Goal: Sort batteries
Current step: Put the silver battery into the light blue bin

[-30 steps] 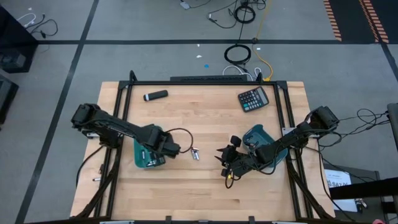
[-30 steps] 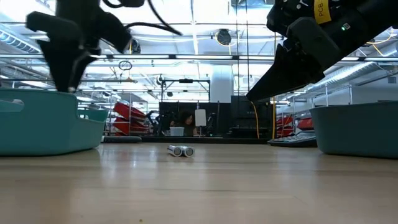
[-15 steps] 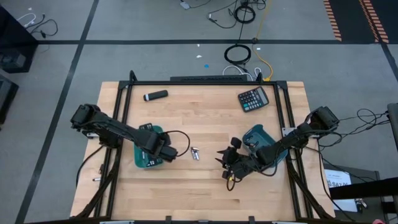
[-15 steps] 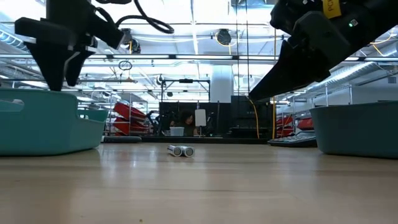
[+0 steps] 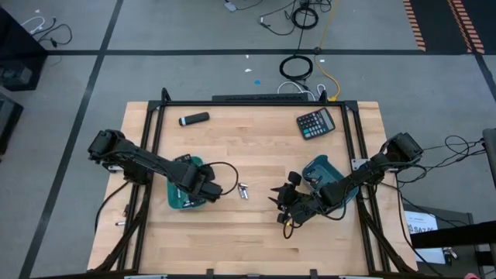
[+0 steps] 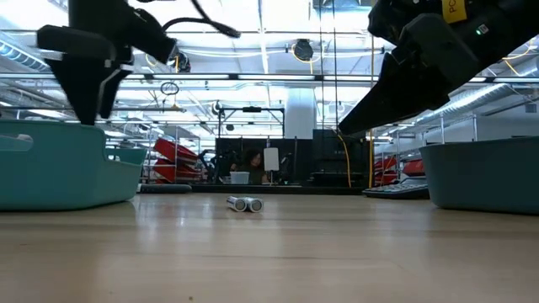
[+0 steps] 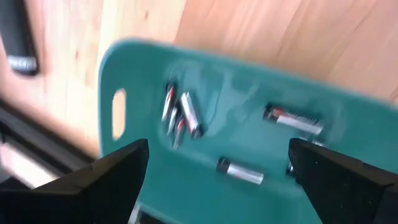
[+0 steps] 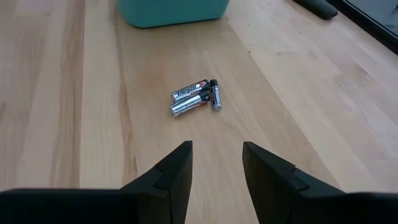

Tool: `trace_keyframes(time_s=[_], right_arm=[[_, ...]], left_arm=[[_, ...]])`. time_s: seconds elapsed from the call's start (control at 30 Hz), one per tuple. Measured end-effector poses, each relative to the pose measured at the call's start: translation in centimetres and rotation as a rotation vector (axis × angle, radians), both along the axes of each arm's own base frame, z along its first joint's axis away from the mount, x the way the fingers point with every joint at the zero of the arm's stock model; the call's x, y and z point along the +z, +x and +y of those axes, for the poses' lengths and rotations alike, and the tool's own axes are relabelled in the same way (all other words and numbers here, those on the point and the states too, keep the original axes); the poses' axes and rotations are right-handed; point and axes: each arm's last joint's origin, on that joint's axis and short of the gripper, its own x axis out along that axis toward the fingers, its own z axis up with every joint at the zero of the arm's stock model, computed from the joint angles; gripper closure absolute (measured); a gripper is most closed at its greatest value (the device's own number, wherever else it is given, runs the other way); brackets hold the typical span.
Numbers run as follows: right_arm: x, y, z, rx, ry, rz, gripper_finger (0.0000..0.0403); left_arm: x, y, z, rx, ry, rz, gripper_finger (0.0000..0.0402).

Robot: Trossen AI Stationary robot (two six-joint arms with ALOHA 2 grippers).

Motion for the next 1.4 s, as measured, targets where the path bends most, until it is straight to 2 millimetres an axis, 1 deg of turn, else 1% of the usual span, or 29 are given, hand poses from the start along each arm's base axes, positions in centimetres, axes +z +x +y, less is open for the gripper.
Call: trace_keyframes(time_s=[0.13,0.27,0.4,0.5,0.7,0.9,1.2,1.4], right_arm=[[0.0,0.0,0.0,0.000,-0.002,0.000,0.0271],[0.0,0.0,0.0,0.001,-0.004,0.000,0.0271],[0.0,0.0,0.0,0.000,-0.003,0.001,0.0271],[0.0,0.0,-0.1,-0.002,-0.003,0.000,0.0271],[0.0,0.0,-0.1,0.001,-0.007,0.002,0.0271],[0.0,0.0,-0.1,0.005,-0.012,0.005,0.0271],[0.0,0.0,-0.1,0.014,-0.026,0.010,0.0271],[0.0,0.0,-0.1,0.017,-0.028,0.009,0.0271]], left_arm=[[-0.1,0.8,-0.1,-0.060,0.024,-0.084,0.0021],[-0.1,1.5,0.3,-0.120,0.055,-0.131,0.0029],[-0.1,2.7,0.7,-0.146,0.028,-0.215,0.0029],[-0.4,4.1,0.8,-0.168,-0.036,-0.299,0.0030],[-2.7,6.9,0.7,-0.219,-0.193,-0.364,0.0030],[-4.7,8.9,0.6,-0.213,-0.219,-0.423,0.0030],[-6.6,10.0,0.2,-0.226,-0.249,-0.437,0.0030],[-8.2,10.5,0.5,-0.211,-0.224,-0.413,0.0030]])
